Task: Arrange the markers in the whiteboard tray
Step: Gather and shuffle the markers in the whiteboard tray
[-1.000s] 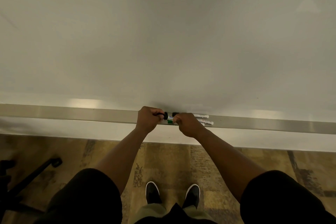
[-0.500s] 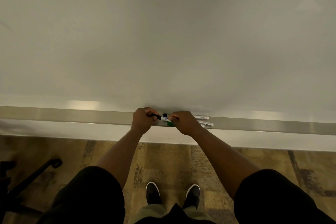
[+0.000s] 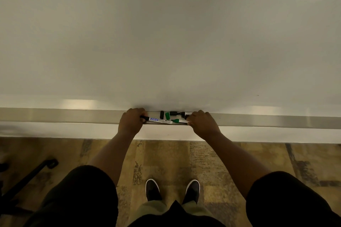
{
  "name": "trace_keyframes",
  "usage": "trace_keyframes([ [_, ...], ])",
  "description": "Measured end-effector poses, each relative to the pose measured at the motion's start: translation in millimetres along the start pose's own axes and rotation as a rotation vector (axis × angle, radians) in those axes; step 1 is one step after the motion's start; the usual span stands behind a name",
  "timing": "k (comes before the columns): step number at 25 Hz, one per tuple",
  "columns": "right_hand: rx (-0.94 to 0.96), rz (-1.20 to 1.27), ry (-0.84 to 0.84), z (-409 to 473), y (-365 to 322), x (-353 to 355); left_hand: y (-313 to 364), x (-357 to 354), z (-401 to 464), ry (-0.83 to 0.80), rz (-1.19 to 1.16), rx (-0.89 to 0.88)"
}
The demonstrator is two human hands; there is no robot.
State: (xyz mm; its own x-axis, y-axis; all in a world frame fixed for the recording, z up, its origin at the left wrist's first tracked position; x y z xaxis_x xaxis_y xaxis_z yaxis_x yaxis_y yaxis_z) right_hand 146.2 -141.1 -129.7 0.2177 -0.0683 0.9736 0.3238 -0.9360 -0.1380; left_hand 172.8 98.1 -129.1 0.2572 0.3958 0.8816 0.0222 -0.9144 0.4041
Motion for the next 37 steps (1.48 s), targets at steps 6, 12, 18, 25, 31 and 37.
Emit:
trace_keyframes([
  [6, -0.029, -0.026, 0.013, -2, 5, -5, 17, 0, -6, 0.029, 0.154, -0.04],
  [12, -0.119, 0.173, 0.01, -9, 25, -9, 91, -23, -2, -0.018, 0.138, -0.242],
  [18, -0.154, 0.147, 0.036, -13, 32, -6, 97, -39, 4, 0.015, 0.018, 0.06],
  [25, -0.17, 0.138, 0.112, -22, 42, 2, 93, -41, 2, 0.049, -0.032, 0.169],
  [31, -0.145, 0.127, 0.141, -26, 44, 4, 85, -24, -2, 0.152, -0.111, 0.226],
  [37, -0.154, 0.105, 0.143, -26, 44, 5, 53, -13, -6, 0.182, -0.188, 0.307],
])
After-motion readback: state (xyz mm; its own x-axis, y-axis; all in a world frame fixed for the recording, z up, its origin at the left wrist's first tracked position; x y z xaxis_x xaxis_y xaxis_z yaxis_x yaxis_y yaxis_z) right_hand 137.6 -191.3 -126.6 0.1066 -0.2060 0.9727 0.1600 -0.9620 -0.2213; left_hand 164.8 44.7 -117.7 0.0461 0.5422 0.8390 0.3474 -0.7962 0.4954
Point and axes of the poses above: each hand's wrist, its own z-axis towards the middle knuckle, its own x-axis out of the back of the hand, y = z × x, the point moved 10 cm from there along z, towards the middle knuckle, and after that the axes turned 2 degrees about z, right-handed, at the moved point
